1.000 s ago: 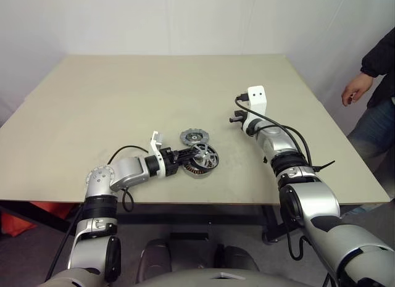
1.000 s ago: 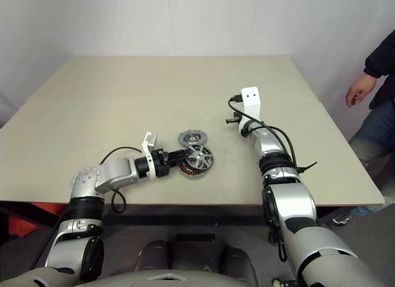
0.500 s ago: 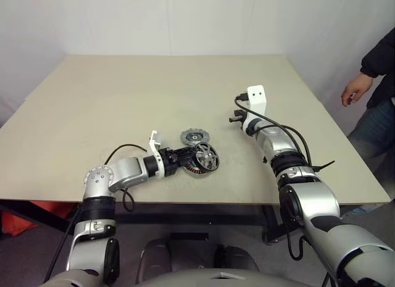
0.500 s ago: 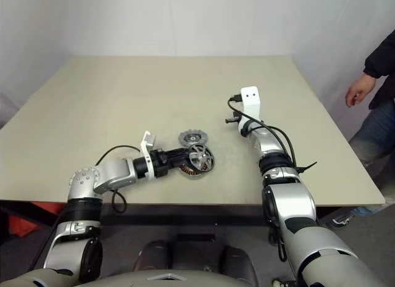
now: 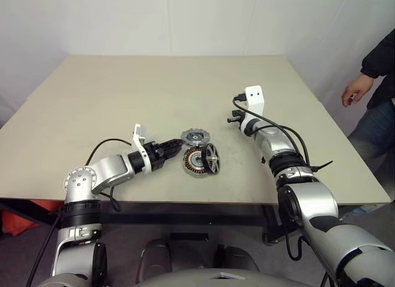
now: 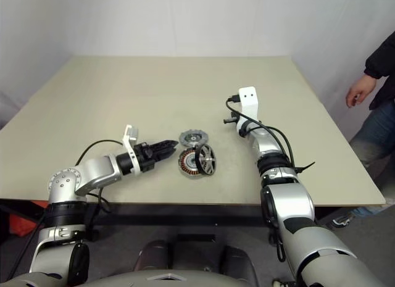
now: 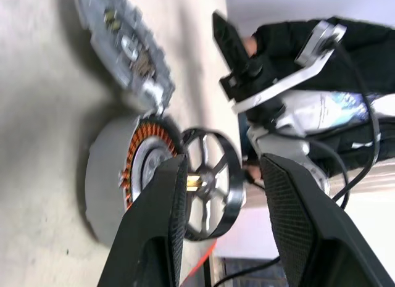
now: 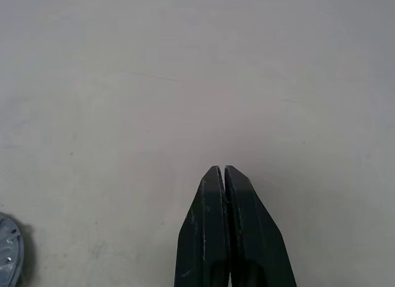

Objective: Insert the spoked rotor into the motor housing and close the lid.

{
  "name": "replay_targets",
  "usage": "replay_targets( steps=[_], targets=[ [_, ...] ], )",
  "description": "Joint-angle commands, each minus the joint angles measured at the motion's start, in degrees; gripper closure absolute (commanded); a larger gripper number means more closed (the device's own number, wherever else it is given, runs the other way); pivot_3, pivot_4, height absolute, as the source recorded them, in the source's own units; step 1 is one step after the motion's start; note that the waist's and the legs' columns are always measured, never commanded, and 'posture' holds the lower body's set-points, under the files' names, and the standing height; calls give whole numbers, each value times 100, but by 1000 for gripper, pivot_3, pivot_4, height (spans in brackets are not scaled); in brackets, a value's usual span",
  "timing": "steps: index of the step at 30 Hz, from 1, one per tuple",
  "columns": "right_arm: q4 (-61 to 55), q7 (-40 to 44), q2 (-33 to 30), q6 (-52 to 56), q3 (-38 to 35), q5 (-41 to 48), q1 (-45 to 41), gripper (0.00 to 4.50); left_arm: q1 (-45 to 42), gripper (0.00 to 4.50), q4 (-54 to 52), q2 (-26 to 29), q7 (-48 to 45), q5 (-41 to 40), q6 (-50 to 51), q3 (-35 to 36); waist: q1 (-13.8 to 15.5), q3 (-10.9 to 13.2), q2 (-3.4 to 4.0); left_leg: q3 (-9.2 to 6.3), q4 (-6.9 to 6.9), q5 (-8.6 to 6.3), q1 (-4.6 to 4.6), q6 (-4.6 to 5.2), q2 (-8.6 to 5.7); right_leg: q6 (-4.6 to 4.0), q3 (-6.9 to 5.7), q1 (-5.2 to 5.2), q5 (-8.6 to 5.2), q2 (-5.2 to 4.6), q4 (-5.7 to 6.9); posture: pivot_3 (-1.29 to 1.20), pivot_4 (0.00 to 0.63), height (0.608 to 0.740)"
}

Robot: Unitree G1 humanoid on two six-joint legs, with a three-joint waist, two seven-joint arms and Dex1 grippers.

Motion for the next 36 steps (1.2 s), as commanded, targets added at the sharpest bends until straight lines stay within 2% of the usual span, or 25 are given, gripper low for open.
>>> replay_targets(
  steps=[1, 2, 7, 14, 15, 20, 23, 29, 36],
  targets=[
    [-121, 210, -66, -49, -28, -19, -162, 4500, 21, 2502, -355, 34, -163, -281, -185, 90, -2, 0, 0, 0, 0, 0, 0, 0, 0, 0, 0, 0, 0, 0, 1, 0, 0, 740],
    [-143, 262, -76, -47, -27, -16, -152, 4500, 39, 2502, -386, 42, -178, -299, -212, 78, -3, 0, 0, 0, 1, 0, 0, 0, 0, 0, 0, 0, 0, 0, 1, 0, 0, 740],
    [-1438, 1875, -650, 53, 514, -105, 536, 4500, 281, 2502, -707, 181, -323, -260, -465, 172, 29, 0, -1, -3, 0, -1, -5, 2, 1, 0, -2, 2, 0, 0, -4, 0, 0, 740],
    [-3673, 3634, -1959, 449, 839, 97, 1613, 4500, 638, 2502, -1032, 305, -449, -184, -777, 223, 131, 0, -1, -4, 10, -8, 6, 13, 5, 14, 0, 19, -6, 0, -10, 0, 0, 740],
    [-3928, 3817, -2071, 510, 855, 147, 1724, 4500, 662, 2502, -1037, 300, -453, -169, -825, 217, 141, 0, -1, -3, 11, -8, 12, 14, 5, 42, 0, 22, -22, 0, -9, 0, 0, 740],
    [-5044, 4556, -2416, 991, 889, 559, 2156, 4500, 702, 2502, -1055, 204, -443, -35, -977, 52, 139, -1, -1, 2, 10, -16, 55, 26, 6, 47, 1, 52, -25, 4, -6, 0, 0, 740],
    [-5317, 4657, -2357, 1237, 948, 677, 2239, 4500, 687, 2502, -1050, 172, -440, 24, -1038, 6, 143, -1, -1, 0, 20, -17, 66, 28, 9, 49, 1, 72, -24, 4, -6, 0, 0, 740],
    [-5343, 4412, -1823, 1472, 1280, 610, 2249, 4500, 670, 2502, -1033, 235, -378, 101, -1186, 46, 135, -3, -2, -1, 31, -18, 89, 31, 9, 50, -1, 98, -24, 4, -6, 0, 0, 740],
    [-4740, 4415, -1600, 1334, 1431, 433, 2172, 4500, 646, 2502, -987, 501, -373, 144, -1377, 300, 142, -4, -4, -7, 32, -23, 87, 39, 9, 50, 0, 107, -24, 1, -9, 0, 0, 740]
  ],
)
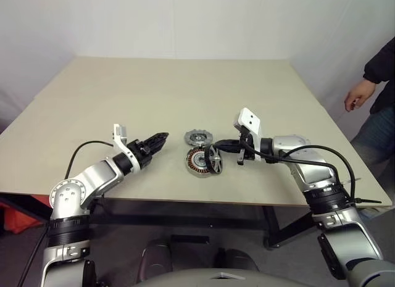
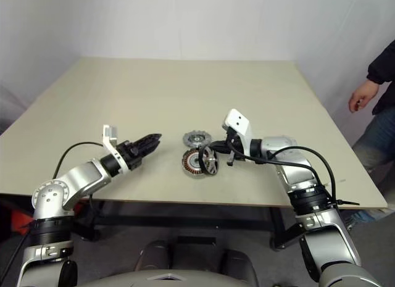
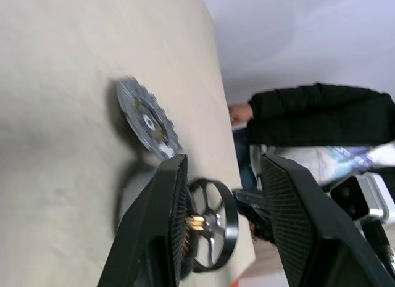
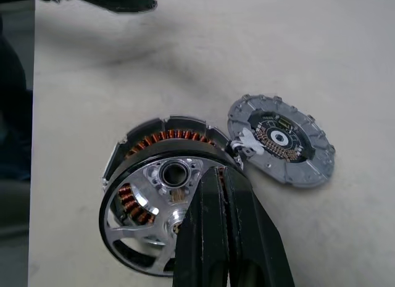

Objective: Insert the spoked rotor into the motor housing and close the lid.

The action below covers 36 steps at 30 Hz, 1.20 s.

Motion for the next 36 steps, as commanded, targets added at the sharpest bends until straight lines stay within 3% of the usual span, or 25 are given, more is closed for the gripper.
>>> replay_targets(
  steps=[1, 27, 36],
  targets=[
    [168, 34, -18, -155, 7, -33, -154, 4500, -111, 2502, -127, 150, -23, 3, -150, 216, 3, 0, 0, -1, 0, 0, 0, 0, 0, 0, 0, 0, 0, 0, 0, 0, 0, 740],
    [247, -579, 873, 157, -12, 54, -551, 4500, -686, 2502, 1196, 1151, -834, 1084, -374, 1318, -4, -1, -2, -5, -2, -1, 2, 0, 2, -1, 0, -1, 0, 0, 1, 0, 0, 740],
    [7, -476, 299, 201, -254, 108, -553, 4500, -804, 2502, 1280, 768, -1020, 1411, -310, 1193, 9, -1, -4, -6, -2, 0, 1, -2, 2, -1, 1, 3, 0, -6, 0, 0, 0, 740]
  ],
)
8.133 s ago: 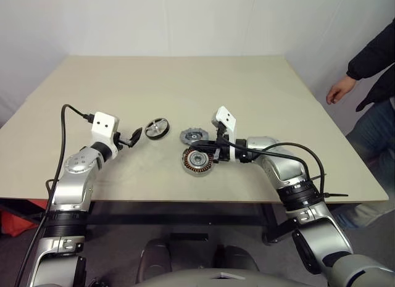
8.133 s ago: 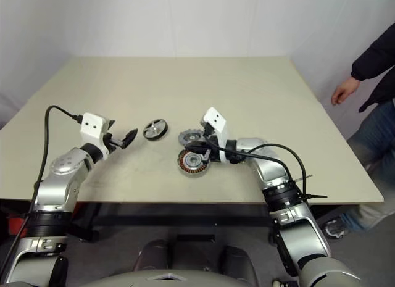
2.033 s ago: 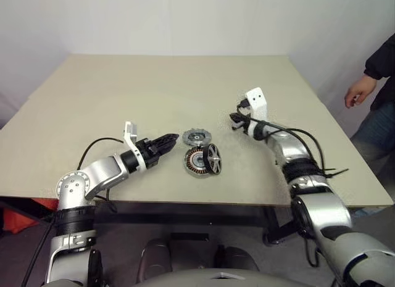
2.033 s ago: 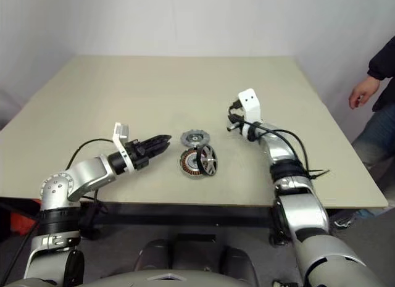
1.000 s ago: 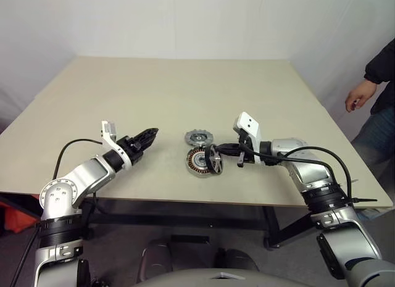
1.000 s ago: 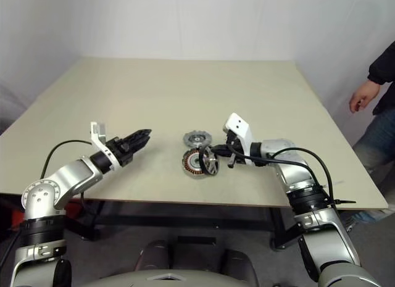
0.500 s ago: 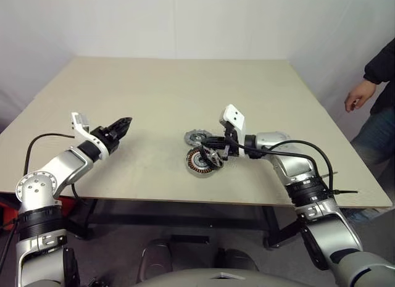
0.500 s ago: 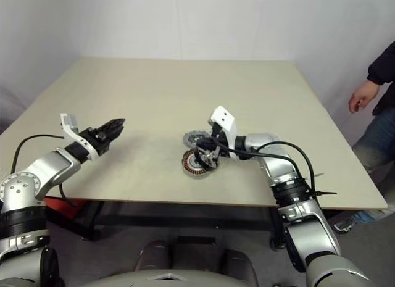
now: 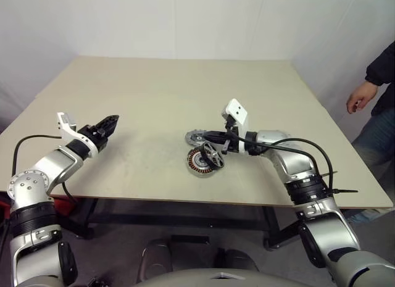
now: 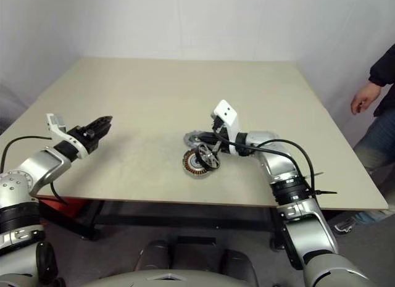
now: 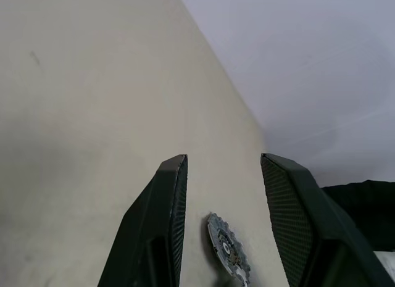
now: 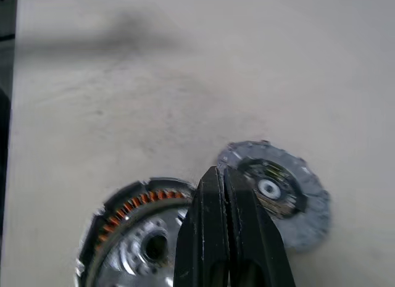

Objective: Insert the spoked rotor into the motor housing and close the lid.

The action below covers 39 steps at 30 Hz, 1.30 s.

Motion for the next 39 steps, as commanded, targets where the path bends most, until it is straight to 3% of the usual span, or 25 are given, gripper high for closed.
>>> replay_targets(
  steps=[1, 6, 16, 39],
  targets=[
    [-381, 148, -302, -39, -193, 105, -10, 4500, -190, 2502, -63, -61, -144, 115, 16, 17, -2, 0, -1, 0, 0, 0, 0, -1, 0, 0, 0, -1, 0, 0, 0, 0, 0, 740],
    [-846, 285, -482, 213, -172, 307, 220, 4500, -254, 2502, 58, -83, -235, 274, 64, 85, -10, 0, -1, 2, -7, 0, 1, 0, -1, 0, 0, -6, 0, 3, 0, 0, 0, 740],
    [-1176, -232, 226, 962, 28, 601, 605, 4500, -296, 2502, 130, 185, -180, 367, 304, 352, -11, -1, -3, 1, -9, 0, 0, 0, 0, -1, 0, -7, 0, 0, -1, 0, 0, 740],
    [-1158, -1014, 665, 1130, -12, 563, 890, 4500, -484, 2502, 316, 454, -10, 643, 622, 598, -5, -9, -15, -3, -74, 8, 56, -14, -3, 3, 5, 23, -2, 0, -30, 0, 0, 740]
  ],
)
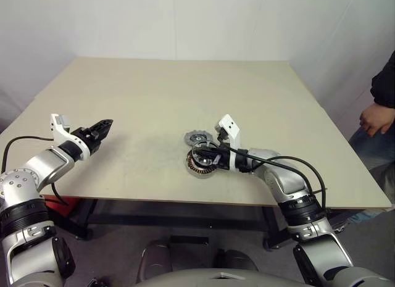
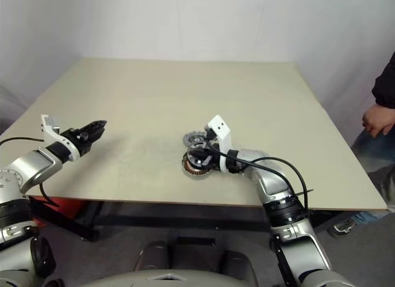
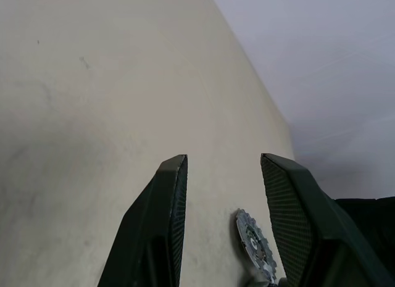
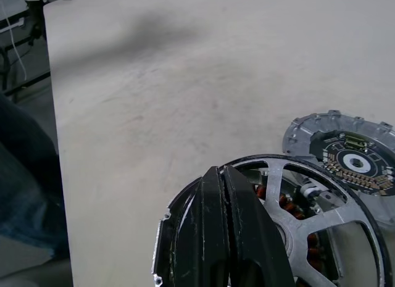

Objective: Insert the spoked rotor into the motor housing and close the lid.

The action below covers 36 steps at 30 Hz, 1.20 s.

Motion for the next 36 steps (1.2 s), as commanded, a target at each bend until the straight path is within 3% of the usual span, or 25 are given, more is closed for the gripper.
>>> replay_targets(
  steps=[1, 15, 36],
  targets=[
    [-177, -166, -54, 68, -156, 51, -5, 4500, -292, 2502, 70, 148, -138, 126, -50, 84, 0, 0, 0, 0, -1, 0, 0, 0, 0, 0, 0, 0, 0, 0, -1, 0, 0, 740],
    [-741, -572, -221, 549, -395, 345, 555, 4500, -970, 2502, 843, 452, -633, 879, -20, 54, 1, -3, -5, -1, -20, 0, 1, 1, -1, 3, 3, 1, -1, 0, -25, 0, 0, 740],
    [-1257, -614, -585, 1004, -364, 598, 931, 4500, -1132, 2502, 1078, 348, -912, 1366, 11, 122, 6, -4, -6, -1, -30, -1, 0, 2, 0, 3, 2, 5, -1, 0, -45, 0, 0, 740]
  ],
)
